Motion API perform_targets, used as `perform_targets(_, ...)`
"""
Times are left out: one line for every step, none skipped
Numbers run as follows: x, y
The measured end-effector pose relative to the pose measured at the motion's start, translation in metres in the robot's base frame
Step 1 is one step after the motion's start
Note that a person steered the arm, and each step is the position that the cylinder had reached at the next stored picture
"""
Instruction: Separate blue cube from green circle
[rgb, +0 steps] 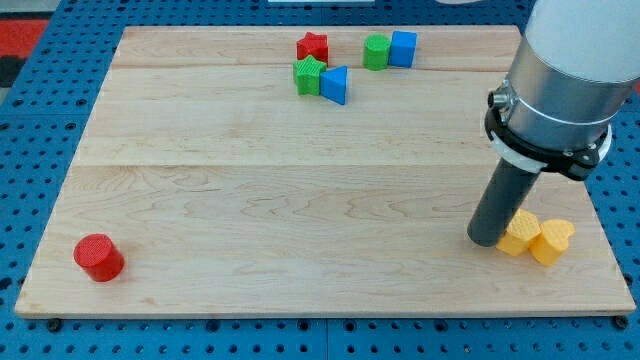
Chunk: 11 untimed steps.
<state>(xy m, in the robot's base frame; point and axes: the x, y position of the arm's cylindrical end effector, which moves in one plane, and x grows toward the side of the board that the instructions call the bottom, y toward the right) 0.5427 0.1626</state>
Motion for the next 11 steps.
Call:
perform_targets(-0.013, -0.009)
perform_targets(-0.066, -0.03)
perform_targets(-0.12, 0.003)
perform_targets(-0.192, 0.015)
perform_targets(-0.267, 0.022)
perform_targets(-0.324, 0.029)
perform_targets(-0.351, -0.011)
perform_targets(-0.35, -0.038)
perform_targets(-0.345, -0.042)
perform_targets(-0.33, -0.05)
perform_targets(-0.312, -0.061)
